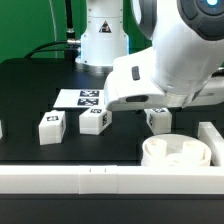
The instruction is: Assemble stool
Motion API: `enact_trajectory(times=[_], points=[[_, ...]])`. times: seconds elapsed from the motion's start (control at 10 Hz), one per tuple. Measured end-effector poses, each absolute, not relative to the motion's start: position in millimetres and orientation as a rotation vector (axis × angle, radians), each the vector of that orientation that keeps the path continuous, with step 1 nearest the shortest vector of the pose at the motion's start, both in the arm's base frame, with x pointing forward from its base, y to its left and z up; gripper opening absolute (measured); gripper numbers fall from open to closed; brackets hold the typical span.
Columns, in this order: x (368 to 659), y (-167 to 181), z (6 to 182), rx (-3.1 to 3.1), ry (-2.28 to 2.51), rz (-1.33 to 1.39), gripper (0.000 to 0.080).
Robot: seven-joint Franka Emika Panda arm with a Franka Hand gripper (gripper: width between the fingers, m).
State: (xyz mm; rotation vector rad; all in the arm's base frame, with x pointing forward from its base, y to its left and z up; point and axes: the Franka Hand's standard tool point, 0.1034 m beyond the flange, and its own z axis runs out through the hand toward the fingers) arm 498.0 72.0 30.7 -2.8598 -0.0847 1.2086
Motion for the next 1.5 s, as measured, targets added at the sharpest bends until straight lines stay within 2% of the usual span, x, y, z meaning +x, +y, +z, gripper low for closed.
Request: enact_trajectory(times=[0.5,0.9,1.1,1.5], points=[[487.0,72.6,8.5,-2.841,-0.082,1.266,0.0649],[486.0,73.7,6.6,-2.839,-0.087,1.27,0.0636],[485.7,73.6,6.2,-2.838,-0.089,1.271,0.0321],[486.1,76.3,7.4,-2.838,-0.096,1.267,0.0321]])
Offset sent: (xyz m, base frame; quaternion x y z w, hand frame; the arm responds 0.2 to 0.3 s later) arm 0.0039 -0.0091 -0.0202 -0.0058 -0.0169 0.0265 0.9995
